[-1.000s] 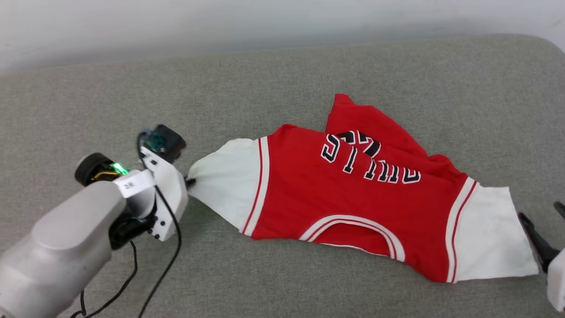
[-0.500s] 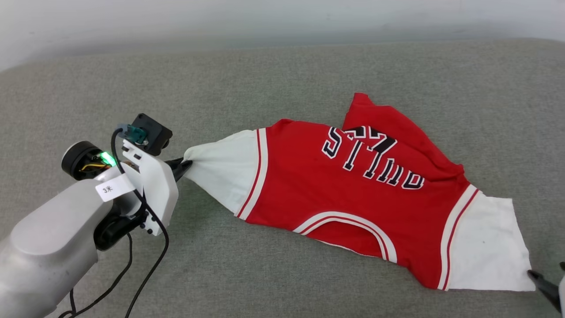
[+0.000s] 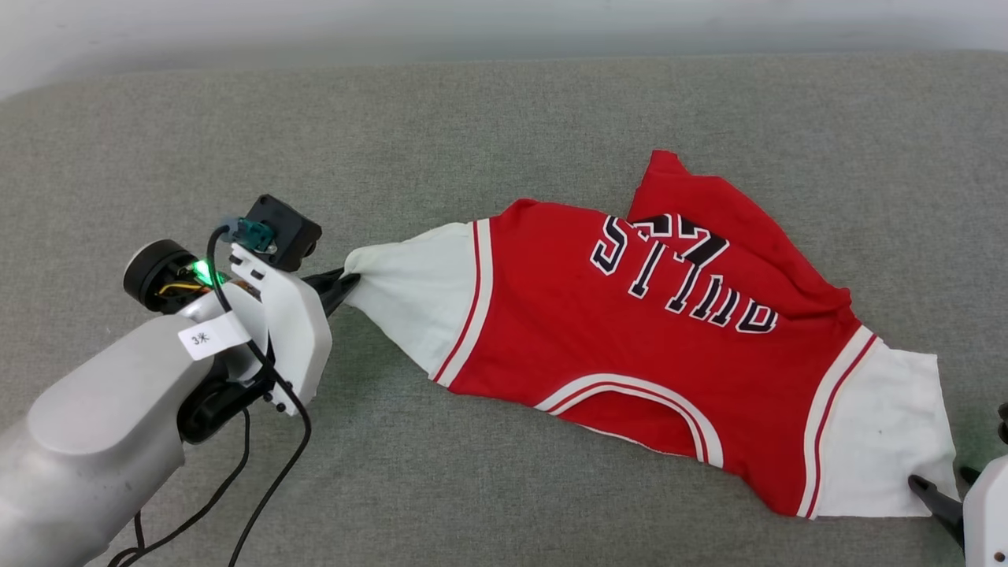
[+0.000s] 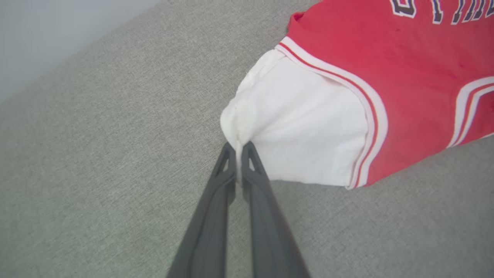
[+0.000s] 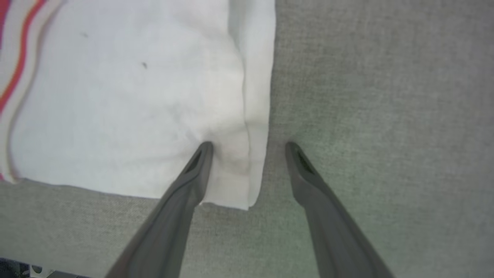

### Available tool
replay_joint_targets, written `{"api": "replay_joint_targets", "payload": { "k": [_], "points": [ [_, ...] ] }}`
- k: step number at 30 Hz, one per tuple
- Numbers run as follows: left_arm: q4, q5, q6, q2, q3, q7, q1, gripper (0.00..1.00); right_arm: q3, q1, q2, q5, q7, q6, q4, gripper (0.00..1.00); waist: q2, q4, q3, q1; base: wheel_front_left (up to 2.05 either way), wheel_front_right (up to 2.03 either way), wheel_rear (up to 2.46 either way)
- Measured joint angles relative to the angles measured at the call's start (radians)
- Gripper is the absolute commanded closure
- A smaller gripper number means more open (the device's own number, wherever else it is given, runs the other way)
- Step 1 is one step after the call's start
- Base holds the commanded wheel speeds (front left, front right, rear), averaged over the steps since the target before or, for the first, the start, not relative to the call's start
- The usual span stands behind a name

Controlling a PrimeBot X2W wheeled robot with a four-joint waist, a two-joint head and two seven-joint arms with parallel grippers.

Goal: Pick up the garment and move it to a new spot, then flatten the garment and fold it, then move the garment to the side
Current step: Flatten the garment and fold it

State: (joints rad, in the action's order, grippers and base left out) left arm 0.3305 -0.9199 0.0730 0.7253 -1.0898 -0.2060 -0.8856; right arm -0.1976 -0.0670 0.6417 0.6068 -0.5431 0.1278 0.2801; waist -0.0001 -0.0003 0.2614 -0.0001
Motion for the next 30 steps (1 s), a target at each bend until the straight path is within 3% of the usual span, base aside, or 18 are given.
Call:
{"api": "replay_joint_targets", "payload": {
  "k": [1,10,18,25,30],
  "points": [
    [0.000,-0.002,0.000,0.000,0.001,0.007,0.001,1.00,-0.005,-0.005,0.000,0.012,0.024,0.000,0.007,1.00,0.0000,-0.001,-0.001,-0.0001,0.00,0.00,0.00],
    [-0.037,-0.021,-0.031,0.027,0.034,0.111,0.053,1.00,-0.019,-0.034,0.024,0.018,0.191,0.004,-0.012,1.00,0.0001,-0.021,-0.062,0.0001,0.00,0.00,0.00],
    [-0.241,-0.020,-0.119,0.125,0.102,0.206,0.095,1.00,0.109,-0.005,0.034,0.009,0.279,0.004,-0.184,1.00,0.0001,-0.028,-0.143,0.0000,0.00,0.00,0.00],
    [-0.454,0.007,-0.204,0.211,0.168,0.258,0.094,1.00,0.234,-0.001,-0.013,-0.023,0.303,0.004,-0.364,1.00,0.0001,-0.018,-0.187,0.0000,0.00,0.00,0.00],
    [-0.556,0.032,-0.246,0.234,0.217,0.280,0.049,1.00,0.296,-0.043,-0.052,-0.041,0.304,0.004,-0.485,1.00,0.0001,-0.001,-0.199,0.0000,0.00,0.00,0.00]
  ]
}}
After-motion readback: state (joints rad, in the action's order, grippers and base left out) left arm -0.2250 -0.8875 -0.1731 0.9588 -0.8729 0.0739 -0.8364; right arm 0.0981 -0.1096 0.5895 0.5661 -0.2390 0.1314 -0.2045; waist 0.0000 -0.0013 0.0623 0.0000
